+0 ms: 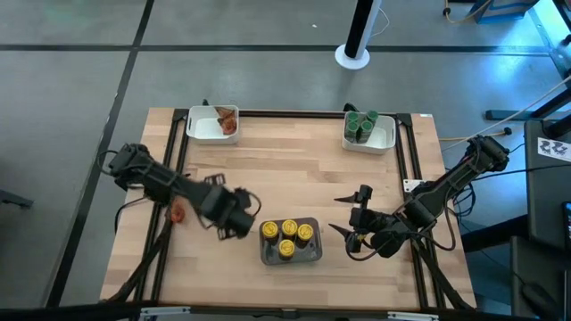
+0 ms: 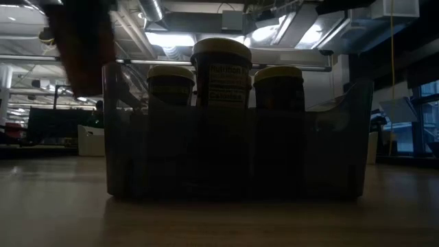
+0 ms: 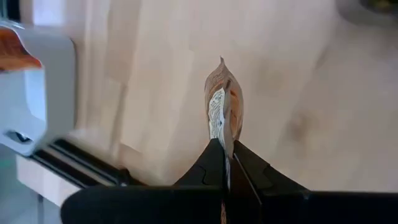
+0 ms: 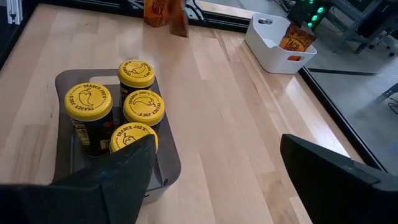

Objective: Sort spices by type
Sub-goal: Put the bottom orange seasoning bag into the left white bin

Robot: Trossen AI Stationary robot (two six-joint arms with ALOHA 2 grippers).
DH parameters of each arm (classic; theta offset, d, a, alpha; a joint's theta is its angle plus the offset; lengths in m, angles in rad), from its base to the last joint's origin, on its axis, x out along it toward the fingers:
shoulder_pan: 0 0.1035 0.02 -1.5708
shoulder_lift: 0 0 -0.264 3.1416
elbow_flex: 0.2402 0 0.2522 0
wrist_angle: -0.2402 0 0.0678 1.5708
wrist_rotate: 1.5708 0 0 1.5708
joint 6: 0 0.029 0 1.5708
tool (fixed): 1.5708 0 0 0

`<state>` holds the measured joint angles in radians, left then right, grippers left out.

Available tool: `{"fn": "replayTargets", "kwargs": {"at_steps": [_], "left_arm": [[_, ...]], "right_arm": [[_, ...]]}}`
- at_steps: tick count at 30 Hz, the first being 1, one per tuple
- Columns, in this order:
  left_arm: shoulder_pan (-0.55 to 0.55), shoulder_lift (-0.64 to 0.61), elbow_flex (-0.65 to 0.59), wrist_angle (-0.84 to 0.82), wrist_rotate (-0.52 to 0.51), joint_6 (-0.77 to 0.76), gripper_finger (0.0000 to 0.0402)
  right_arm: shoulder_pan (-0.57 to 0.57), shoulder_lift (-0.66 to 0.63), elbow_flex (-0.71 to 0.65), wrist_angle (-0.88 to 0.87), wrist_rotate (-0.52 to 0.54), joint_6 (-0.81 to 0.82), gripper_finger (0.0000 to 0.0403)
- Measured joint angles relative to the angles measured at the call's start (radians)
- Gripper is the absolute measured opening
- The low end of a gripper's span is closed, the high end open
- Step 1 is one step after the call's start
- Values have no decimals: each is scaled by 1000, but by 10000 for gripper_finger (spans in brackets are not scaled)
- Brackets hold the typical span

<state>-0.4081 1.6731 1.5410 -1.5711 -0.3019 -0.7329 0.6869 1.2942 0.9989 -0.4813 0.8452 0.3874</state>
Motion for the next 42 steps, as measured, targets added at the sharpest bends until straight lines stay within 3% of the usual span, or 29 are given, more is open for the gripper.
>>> {"fn": "replayTargets", "kwargs": {"at_steps": [13,22,37,42], "left_arm": [[367,-114,0,26,-66,325,0],[639,-123,0,86,-132,530,0],[1047,-118,-123,336,-128,806,0],[1119,-118,-155,346,-21,832,0]], "right_arm": [[0,0,0,-18,0,0,344],[0,0,0,-18,0,-3,344],[0,0,0,-18,44,-7,344],[0,0,0,-16,71,-30,344]]}}
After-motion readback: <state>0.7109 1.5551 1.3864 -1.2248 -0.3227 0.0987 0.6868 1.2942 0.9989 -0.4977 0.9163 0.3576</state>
